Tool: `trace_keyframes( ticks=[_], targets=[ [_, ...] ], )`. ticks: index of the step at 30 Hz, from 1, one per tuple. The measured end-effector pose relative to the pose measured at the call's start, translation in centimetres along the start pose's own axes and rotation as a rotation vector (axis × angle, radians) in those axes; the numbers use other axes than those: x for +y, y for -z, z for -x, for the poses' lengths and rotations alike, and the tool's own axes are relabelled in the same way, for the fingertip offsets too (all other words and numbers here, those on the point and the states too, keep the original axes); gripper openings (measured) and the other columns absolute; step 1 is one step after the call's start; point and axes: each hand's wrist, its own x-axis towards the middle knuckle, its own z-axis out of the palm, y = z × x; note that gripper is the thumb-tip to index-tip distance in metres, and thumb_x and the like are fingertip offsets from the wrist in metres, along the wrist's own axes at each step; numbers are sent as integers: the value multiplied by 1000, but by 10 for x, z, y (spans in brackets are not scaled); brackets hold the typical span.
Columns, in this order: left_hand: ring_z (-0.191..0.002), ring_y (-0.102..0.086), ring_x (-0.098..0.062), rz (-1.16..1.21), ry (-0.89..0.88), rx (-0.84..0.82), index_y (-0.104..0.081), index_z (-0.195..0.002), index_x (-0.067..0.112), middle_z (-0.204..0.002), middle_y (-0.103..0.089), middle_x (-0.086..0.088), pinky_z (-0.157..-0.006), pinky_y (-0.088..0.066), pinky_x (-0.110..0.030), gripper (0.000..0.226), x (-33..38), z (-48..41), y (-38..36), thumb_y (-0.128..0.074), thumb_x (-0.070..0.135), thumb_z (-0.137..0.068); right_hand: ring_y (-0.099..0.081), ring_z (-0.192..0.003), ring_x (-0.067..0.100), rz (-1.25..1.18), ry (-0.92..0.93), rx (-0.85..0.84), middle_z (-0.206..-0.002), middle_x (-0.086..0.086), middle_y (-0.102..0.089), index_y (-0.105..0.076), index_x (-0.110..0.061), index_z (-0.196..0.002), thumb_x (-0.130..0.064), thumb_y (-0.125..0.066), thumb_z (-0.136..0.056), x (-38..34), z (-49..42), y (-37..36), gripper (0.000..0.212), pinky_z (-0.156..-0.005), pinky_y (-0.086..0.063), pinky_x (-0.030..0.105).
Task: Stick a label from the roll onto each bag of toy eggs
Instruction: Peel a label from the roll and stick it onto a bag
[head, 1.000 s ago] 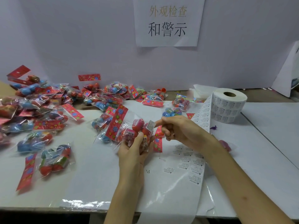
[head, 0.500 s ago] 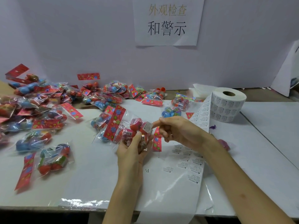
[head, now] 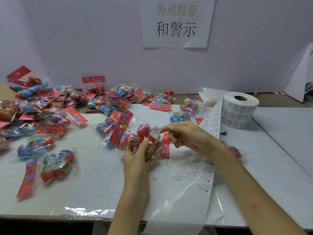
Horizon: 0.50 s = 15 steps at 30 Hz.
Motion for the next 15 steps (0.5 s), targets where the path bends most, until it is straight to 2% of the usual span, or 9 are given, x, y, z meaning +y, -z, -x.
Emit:
trace_keyframes(
  ticks=[3, 7, 12, 15],
  targets=[
    [-111, -72, -31, -6, 0, 14, -59, -135, 9, -122, -74, -12, -77, -65, -35, 40, 0, 0, 0, -67, 12, -96, -50, -60, 8, 51, 13, 26, -65, -1, -55, -76, -9, -111, -25, -50, -106, 0, 0, -1, 30, -59, -45, 21],
    [-111, -72, -32, -21, -1, 33, -58, -137, 8, -124, -72, -14, -78, -63, -37, 43, 0, -1, 0, -68, 13, -96, -49, -62, 10, 75, 33, 26, -68, 1, -55, -76, -13, -110, -25, -53, -105, -1, 1, -2, 27, -60, -45, 22],
    [-94, -78, -28, -16, -18, 28, -62, -129, 6, -110, -78, -13, -70, -64, -30, 34, 3, 2, -1, -67, 10, -96, -48, -66, 11, 76, 139, -32, -70, 3, -54, -79, -15, -105, -30, -62, -98, -4, 5, -4, 24, -61, -44, 20],
    [-94, -78, -27, -26, -27, 40, -65, -123, 8, -108, -78, -10, -70, -65, -31, 27, 3, 3, 0, -67, 10, -96, -48, -66, 10, 105, 182, -84, -68, 1, -54, -79, -10, -104, -39, -68, -91, -5, 7, -5, 34, -61, -43, 20]
  ],
)
